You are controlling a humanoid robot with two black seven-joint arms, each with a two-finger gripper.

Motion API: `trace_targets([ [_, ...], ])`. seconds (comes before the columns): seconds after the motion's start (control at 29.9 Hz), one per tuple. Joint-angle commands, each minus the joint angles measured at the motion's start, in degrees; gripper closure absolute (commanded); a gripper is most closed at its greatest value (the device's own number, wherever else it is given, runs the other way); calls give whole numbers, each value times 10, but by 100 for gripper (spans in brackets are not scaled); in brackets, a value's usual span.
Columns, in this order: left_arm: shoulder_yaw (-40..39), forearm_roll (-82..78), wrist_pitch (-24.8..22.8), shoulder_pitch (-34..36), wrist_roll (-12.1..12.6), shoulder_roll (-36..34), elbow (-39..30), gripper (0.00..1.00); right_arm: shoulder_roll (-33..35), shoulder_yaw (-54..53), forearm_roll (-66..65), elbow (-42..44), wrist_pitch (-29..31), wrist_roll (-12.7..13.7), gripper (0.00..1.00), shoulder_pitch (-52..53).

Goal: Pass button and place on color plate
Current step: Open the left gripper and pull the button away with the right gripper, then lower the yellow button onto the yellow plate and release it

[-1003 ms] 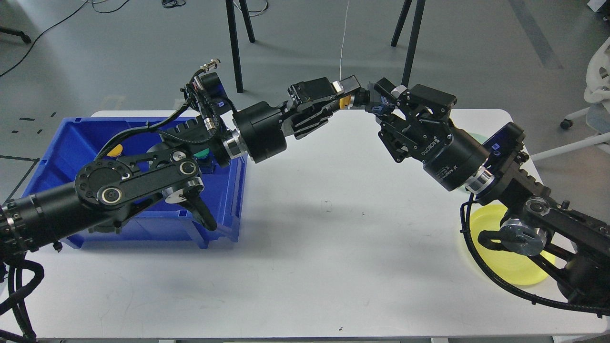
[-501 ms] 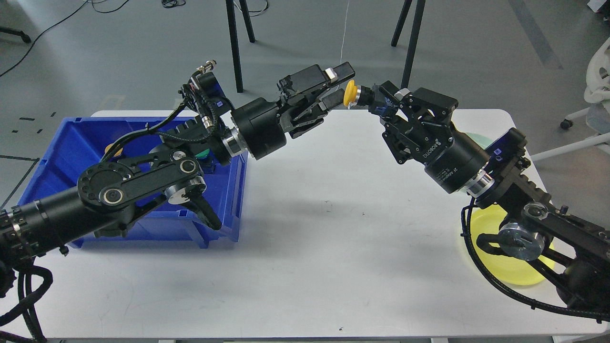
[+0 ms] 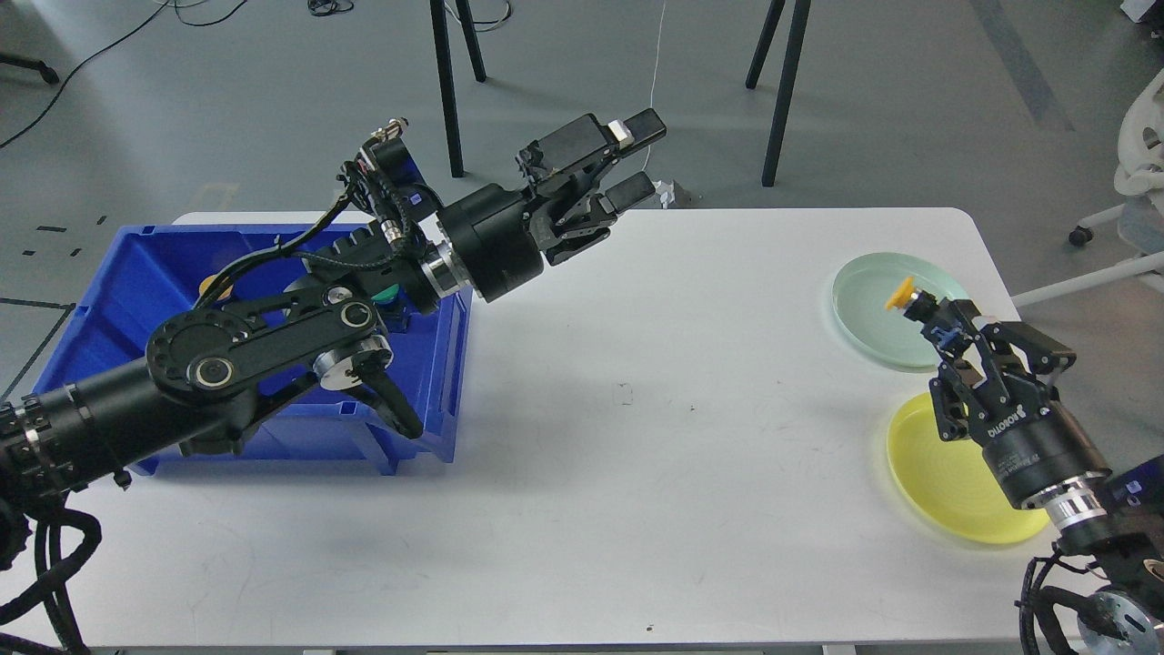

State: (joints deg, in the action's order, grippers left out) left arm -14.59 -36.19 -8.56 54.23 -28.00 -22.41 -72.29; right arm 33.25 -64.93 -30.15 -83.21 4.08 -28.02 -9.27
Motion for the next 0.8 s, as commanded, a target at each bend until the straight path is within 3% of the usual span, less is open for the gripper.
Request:
trace_targets([
  [0.0, 0, 2, -1, 0, 0, 1, 2, 8, 0, -16, 0, 36, -37, 0, 95, -39],
  [0.47, 0, 2, -1, 0, 0, 8, 4, 8, -11, 24, 0, 149, -94, 0, 94, -33],
  [0.7, 0, 2, -1, 0, 0, 9, 4, 8, -16, 33, 0, 147, -94, 0, 77, -34],
  [0.77, 0, 2, -1, 0, 0, 9, 4, 8, -16, 44, 0, 146, -94, 0, 77, -33],
])
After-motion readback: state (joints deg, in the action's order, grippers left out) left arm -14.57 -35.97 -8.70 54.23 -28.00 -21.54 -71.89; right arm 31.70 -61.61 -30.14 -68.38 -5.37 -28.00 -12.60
